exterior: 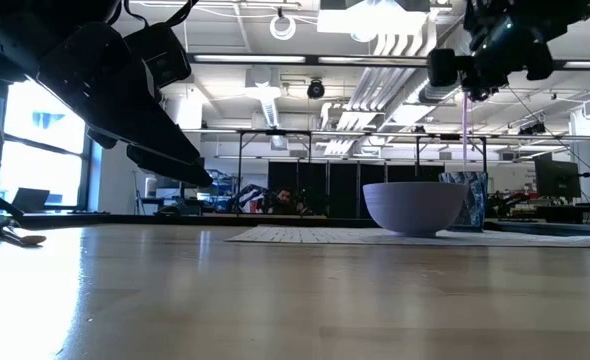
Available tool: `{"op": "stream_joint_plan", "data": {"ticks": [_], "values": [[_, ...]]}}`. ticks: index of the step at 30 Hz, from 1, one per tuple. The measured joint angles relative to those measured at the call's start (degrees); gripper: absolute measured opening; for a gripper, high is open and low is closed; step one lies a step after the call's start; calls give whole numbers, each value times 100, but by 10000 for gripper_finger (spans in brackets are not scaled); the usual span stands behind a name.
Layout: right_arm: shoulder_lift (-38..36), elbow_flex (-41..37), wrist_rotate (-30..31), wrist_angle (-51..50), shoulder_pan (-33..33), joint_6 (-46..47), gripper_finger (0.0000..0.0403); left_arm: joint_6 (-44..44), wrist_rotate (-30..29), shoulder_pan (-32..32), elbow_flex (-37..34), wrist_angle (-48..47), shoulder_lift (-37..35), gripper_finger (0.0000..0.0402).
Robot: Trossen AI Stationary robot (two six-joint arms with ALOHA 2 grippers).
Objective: Pick & Place Utensil
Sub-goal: Put the pink plastic straw into the black cup, then put the pink fork into the purple bowl
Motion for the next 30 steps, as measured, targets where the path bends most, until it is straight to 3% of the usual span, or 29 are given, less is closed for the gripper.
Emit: {"op": "stream_joint_plan", "data": {"ticks": [6,16,25,30], "values": [[116,0,-980,3,-467,-20,57,0,0,2,0,-2,2,376],[-104,9,-1444,-9,-655,-646,141,0,2,1,0,-2,1,376],[-495,989,-1753,-21,172,-1652,165,0,2,0,0,0,2,376],[-483,1464,-2770,17,928,-1489,166,0,2,0,0,-1,2,376]]}}
